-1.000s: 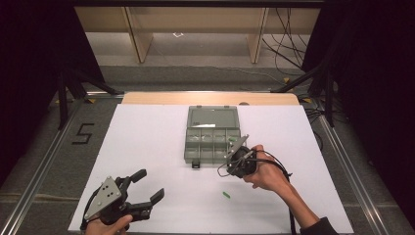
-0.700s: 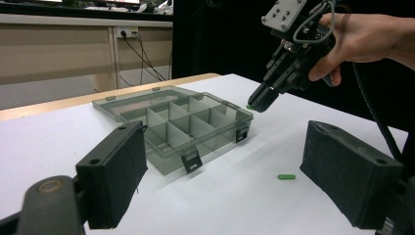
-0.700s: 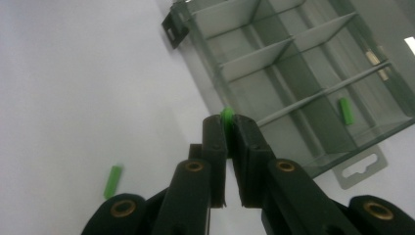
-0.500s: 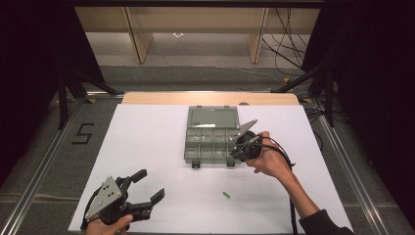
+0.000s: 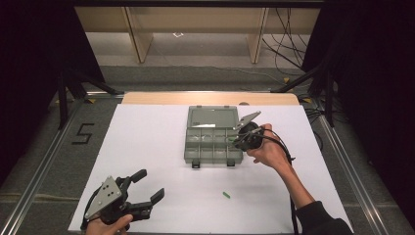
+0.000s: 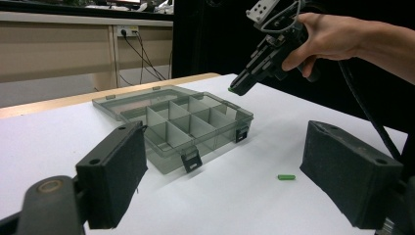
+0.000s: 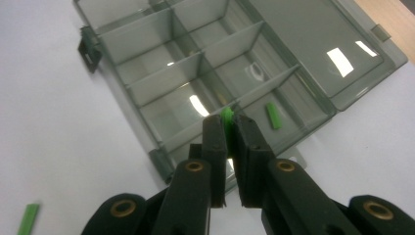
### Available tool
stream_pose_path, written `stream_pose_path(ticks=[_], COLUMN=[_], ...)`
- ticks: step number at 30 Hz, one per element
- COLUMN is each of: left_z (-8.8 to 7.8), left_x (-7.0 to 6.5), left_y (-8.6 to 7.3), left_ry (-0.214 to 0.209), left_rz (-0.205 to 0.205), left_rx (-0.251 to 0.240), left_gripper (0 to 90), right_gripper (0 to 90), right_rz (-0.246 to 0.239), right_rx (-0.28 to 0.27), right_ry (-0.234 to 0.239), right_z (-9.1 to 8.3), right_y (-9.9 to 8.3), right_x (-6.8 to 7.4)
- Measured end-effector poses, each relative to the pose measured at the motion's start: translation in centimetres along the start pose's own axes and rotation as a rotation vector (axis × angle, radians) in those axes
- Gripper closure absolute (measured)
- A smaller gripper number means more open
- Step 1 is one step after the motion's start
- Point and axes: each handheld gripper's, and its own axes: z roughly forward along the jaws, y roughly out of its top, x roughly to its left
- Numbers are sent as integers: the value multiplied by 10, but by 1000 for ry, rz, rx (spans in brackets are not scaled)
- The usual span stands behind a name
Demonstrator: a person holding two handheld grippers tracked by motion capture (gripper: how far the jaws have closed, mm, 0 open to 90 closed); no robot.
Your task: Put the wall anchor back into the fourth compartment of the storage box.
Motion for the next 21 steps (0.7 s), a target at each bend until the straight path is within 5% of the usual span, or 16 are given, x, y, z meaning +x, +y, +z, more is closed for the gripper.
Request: stream_pose_path(ticks=[12, 21], left_z=[0, -1], left_x=[1, 0], left_y=[0, 0], left_ry=[2, 4], left_rz=[4, 0], left_rx=[4, -1], left_gripper=[161, 161], right_gripper=[845, 845], right_rz=[12, 31], right_rx=[-44, -32], right_ry=[-63, -60], right_z=[9, 20], right_y=[5, 6], right_x=[-18, -27])
